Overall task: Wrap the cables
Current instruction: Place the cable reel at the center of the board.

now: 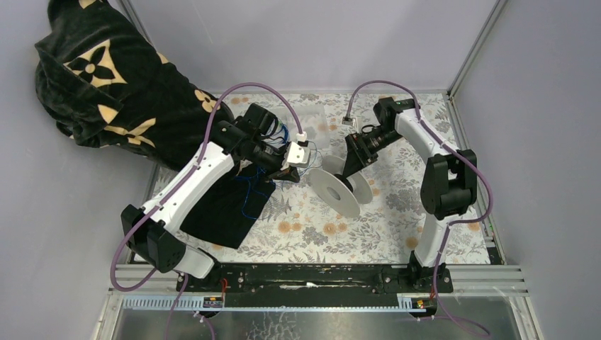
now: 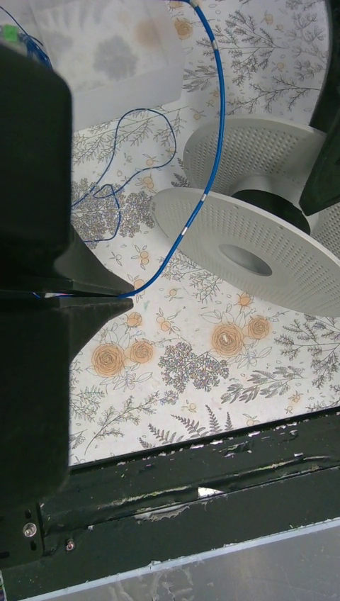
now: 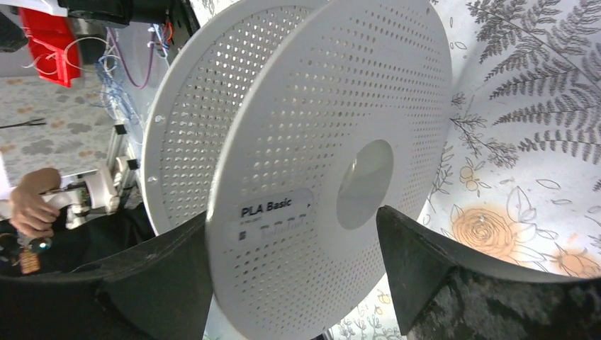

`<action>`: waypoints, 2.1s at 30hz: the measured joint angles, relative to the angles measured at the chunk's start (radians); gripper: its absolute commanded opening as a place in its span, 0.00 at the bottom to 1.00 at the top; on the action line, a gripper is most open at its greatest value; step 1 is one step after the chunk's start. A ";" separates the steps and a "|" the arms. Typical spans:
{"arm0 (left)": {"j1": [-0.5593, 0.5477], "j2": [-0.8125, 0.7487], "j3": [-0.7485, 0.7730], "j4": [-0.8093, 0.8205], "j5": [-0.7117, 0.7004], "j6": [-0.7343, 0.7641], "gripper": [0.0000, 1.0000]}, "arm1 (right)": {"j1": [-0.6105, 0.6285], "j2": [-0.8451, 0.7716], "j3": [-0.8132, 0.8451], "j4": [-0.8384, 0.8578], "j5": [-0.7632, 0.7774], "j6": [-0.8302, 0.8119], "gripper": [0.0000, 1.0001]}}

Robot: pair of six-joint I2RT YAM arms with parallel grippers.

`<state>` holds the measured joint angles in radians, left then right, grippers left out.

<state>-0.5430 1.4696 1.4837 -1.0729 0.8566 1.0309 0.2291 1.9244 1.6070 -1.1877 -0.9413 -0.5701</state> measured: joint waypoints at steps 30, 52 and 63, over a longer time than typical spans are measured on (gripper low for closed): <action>-0.037 0.071 0.011 0.003 0.019 0.020 0.00 | 0.021 -0.319 -0.165 0.199 0.192 0.004 0.26; -0.071 0.094 0.011 0.003 0.019 0.068 0.01 | 0.085 -0.334 -0.163 0.232 0.217 0.046 0.69; -0.073 0.100 0.013 0.003 0.012 0.121 0.01 | 0.085 -0.363 -0.089 0.275 0.208 0.196 0.76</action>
<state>-0.6159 1.5692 1.4971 -1.0695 0.8688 1.1522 0.3141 1.5616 1.5185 -0.9131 -0.7338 -0.3740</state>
